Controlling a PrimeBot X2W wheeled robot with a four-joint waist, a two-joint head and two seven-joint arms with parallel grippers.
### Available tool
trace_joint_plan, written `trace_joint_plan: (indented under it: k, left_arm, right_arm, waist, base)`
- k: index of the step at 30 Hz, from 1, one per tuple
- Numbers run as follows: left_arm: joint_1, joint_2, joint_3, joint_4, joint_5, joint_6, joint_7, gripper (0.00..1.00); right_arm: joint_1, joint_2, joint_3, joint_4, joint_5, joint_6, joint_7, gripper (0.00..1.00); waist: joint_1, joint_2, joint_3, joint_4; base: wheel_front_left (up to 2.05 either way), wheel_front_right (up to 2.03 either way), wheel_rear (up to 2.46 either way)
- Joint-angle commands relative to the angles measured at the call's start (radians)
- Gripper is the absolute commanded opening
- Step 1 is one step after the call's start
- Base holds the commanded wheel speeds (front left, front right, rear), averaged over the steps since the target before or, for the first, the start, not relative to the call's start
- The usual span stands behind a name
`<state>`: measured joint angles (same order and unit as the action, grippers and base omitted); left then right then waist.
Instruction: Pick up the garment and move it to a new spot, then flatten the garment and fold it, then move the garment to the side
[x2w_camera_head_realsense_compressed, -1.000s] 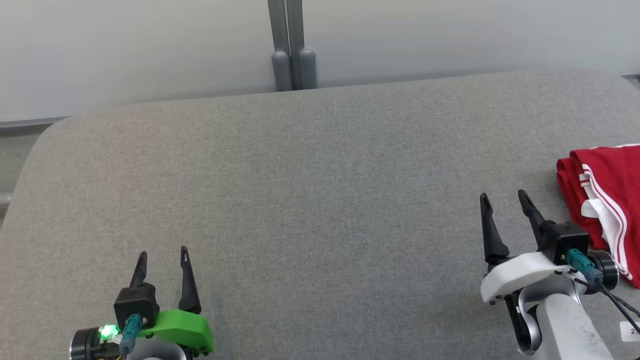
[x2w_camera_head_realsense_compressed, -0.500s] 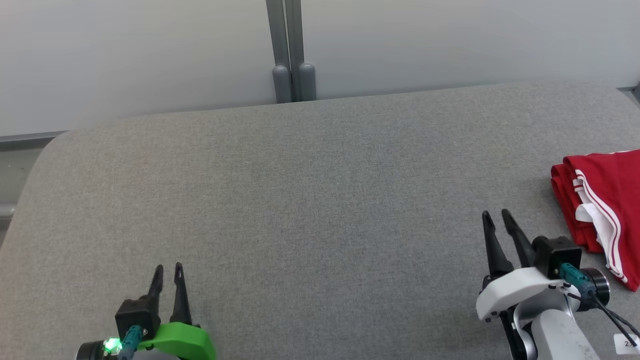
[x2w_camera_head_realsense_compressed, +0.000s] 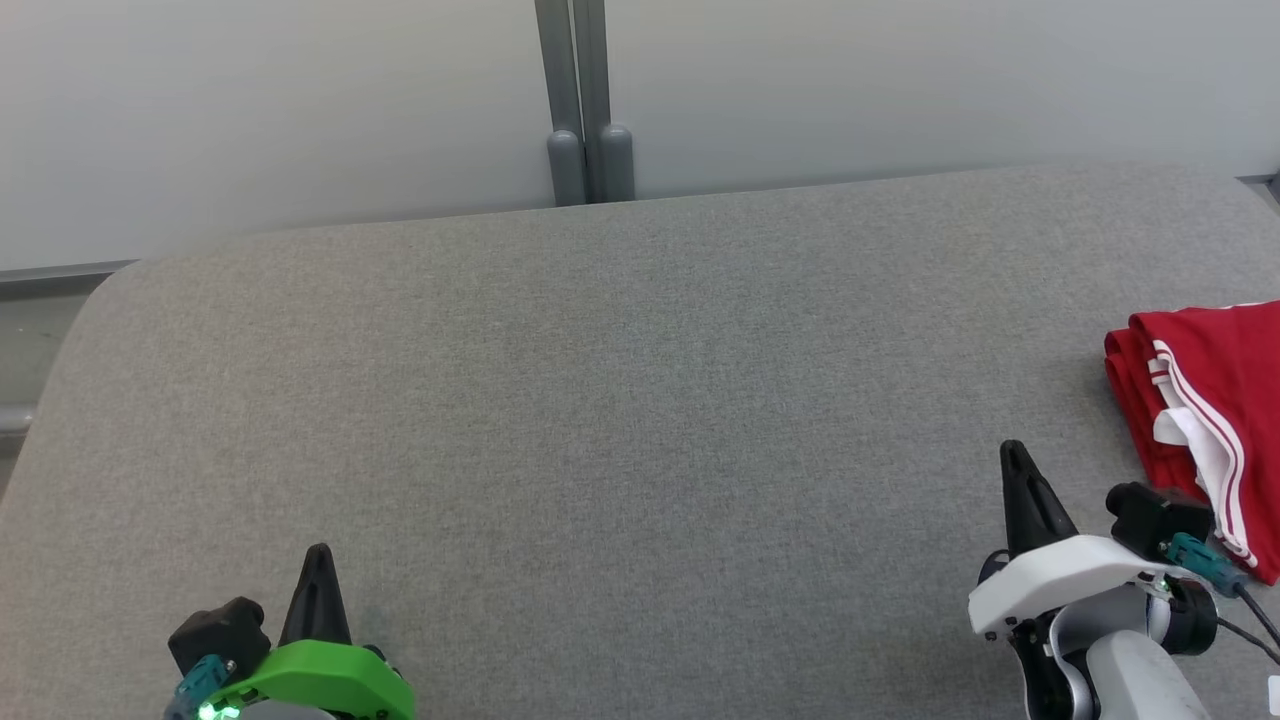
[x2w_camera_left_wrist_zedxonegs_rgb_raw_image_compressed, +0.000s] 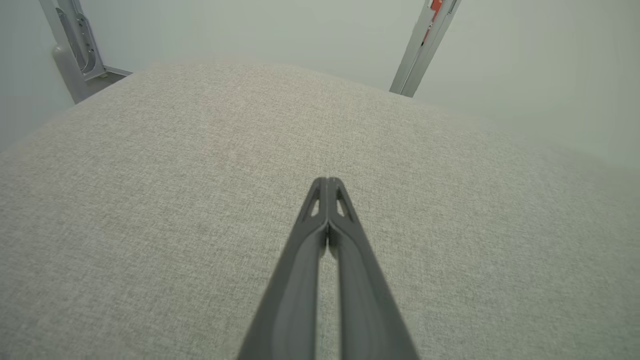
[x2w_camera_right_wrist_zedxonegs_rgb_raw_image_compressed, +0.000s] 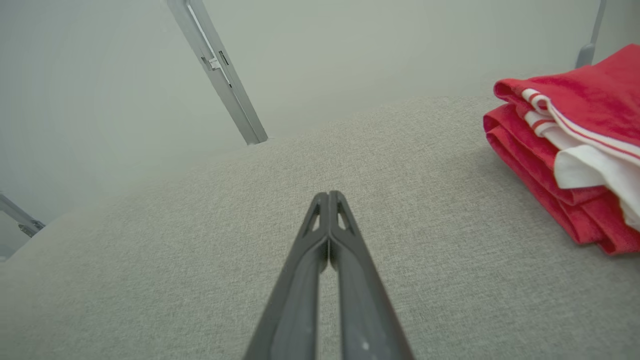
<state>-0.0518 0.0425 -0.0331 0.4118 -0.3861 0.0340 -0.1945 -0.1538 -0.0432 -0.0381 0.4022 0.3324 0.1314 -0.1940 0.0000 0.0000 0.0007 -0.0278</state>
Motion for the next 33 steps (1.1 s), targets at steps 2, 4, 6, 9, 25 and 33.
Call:
trace_joint_plan:
  k: [2,4,6,9,25,33]
  left_arm:
    - [-0.022,0.004,0.010,-0.027,-0.066,-0.012,0.012,0.00]
    - [-0.023,0.004,0.014,-0.032,-0.100,-0.017,0.020,0.00]
    - [-0.024,0.004,0.017,-0.037,-0.134,-0.021,0.028,0.00]
    - [-0.025,0.004,0.023,-0.043,-0.181,-0.028,0.040,0.00]
    - [-0.037,0.006,0.056,-0.078,-0.456,-0.065,0.110,0.00]
    - [-0.041,0.007,0.068,-0.090,-0.556,-0.078,0.136,0.00]
  right_arm:
    - [-0.009,-0.004,-0.005,-0.028,0.071,0.000,0.014,0.00]
    - [-0.006,-0.005,-0.006,-0.033,0.107,0.000,0.022,0.00]
    - [-0.004,-0.005,-0.007,-0.038,0.142,0.000,0.030,0.00]
    - [-0.002,-0.005,-0.010,-0.044,0.191,0.000,0.041,0.00]
    - [0.011,-0.006,-0.028,-0.076,0.478,0.000,0.112,0.00]
    - [0.015,-0.007,-0.034,-0.088,0.583,0.000,0.138,0.00]
  waist:
    - [0.0000,0.0000,0.000,0.001]
    - [0.0000,0.0000,0.000,0.001]
    - [0.0000,0.0000,0.000,0.002]
    - [0.0000,0.0000,0.000,0.002]
    - [0.0000,0.0000,0.001,0.007]
    - [0.0000,0.0000,0.001,0.009]
  base:
    - [0.00,0.00,0.00]
    - [0.00,0.00,0.00]
    - [0.00,0.00,0.00]
    - [0.00,0.00,0.00]
    - [0.00,0.00,0.00]
    - [0.00,0.00,0.00]
